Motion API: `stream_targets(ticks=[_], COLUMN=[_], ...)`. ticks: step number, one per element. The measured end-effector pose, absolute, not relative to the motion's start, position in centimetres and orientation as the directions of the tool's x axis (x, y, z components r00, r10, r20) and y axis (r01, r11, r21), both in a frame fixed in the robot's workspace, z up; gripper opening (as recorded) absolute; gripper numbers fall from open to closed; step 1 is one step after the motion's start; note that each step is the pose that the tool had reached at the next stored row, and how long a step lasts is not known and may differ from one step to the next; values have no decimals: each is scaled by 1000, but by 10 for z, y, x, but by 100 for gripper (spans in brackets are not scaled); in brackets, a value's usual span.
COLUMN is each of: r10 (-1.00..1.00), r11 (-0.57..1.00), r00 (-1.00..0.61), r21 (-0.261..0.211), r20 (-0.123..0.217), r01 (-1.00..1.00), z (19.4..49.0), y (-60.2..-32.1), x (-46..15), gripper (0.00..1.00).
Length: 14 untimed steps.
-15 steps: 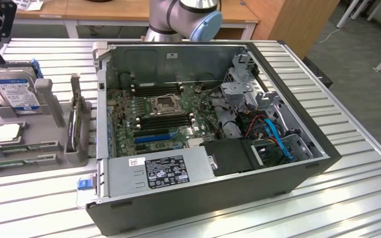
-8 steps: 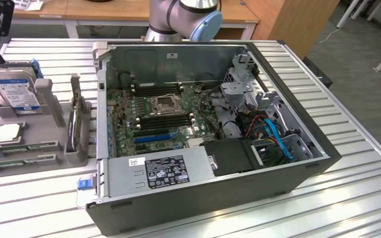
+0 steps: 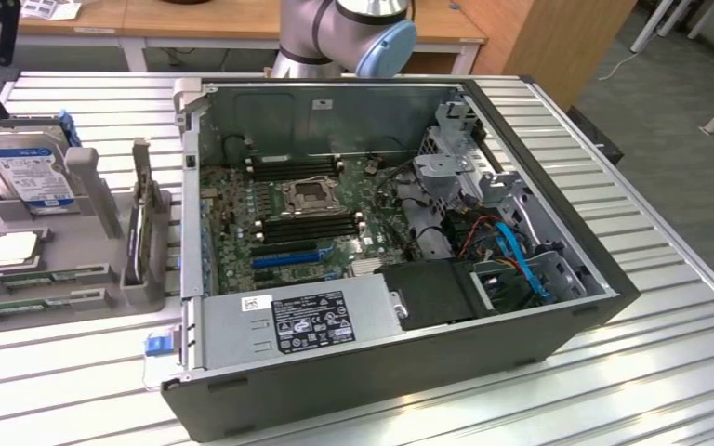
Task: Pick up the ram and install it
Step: 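Pick up the ram and move it above insertion slot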
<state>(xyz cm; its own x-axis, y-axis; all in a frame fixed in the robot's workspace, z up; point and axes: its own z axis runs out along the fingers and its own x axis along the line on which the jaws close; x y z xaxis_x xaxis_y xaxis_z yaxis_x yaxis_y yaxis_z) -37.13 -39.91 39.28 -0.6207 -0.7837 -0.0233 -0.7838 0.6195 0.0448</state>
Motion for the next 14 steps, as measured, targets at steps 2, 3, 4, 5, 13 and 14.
stream_targets(ticks=[2,3,4,5,13,14], r10=[-806,-816,-827,-837,-907,-915], r11=[591,576,560,545,419,402], r00=[-592,-578,-561,-546,-420,-403], r21=[45,45,45,45,45,45], r20=[-23,-23,-23,-23,-23,-23], r01=[-806,-816,-827,-837,-907,-914], z=[393,393,393,393,393,393], y=[-399,-399,-399,-399,-399,-399], x=[-371,-371,-371,-371,-371,-371], gripper=[24,24,24,24,24,24])
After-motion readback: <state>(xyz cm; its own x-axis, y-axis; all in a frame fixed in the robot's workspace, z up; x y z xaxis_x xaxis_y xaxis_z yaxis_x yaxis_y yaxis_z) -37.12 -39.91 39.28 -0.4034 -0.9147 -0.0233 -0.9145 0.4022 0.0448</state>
